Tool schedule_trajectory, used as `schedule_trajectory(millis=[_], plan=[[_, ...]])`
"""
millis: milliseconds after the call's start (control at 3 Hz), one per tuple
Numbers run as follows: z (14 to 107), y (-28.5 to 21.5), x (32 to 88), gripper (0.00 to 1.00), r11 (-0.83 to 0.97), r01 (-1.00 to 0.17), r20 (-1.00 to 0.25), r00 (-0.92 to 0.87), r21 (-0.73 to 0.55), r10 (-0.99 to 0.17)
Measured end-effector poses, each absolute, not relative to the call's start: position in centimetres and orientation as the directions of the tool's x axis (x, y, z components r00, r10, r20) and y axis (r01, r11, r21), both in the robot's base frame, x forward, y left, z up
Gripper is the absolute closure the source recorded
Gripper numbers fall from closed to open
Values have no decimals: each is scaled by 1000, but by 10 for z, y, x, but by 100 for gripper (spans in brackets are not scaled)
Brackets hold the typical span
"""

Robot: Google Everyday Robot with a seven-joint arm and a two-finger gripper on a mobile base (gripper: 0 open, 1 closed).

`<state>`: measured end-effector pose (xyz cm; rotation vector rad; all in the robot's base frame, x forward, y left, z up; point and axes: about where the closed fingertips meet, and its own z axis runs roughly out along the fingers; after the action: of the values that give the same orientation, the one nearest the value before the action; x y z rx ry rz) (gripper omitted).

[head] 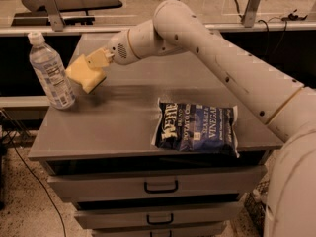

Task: Move sponge near blue plastic bottle

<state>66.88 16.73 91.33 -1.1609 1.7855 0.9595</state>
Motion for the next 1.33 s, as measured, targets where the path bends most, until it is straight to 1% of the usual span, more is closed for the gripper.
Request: schedule_trajectory(millis=[333,1000,1333], plan=[[901,176,665,52,286,-935,-884,-306,209,-355],[892,182,662,6,274,-931,-872,-331,240,-361],[890,182,662,0,275,-929,-867,-339,248,-365]])
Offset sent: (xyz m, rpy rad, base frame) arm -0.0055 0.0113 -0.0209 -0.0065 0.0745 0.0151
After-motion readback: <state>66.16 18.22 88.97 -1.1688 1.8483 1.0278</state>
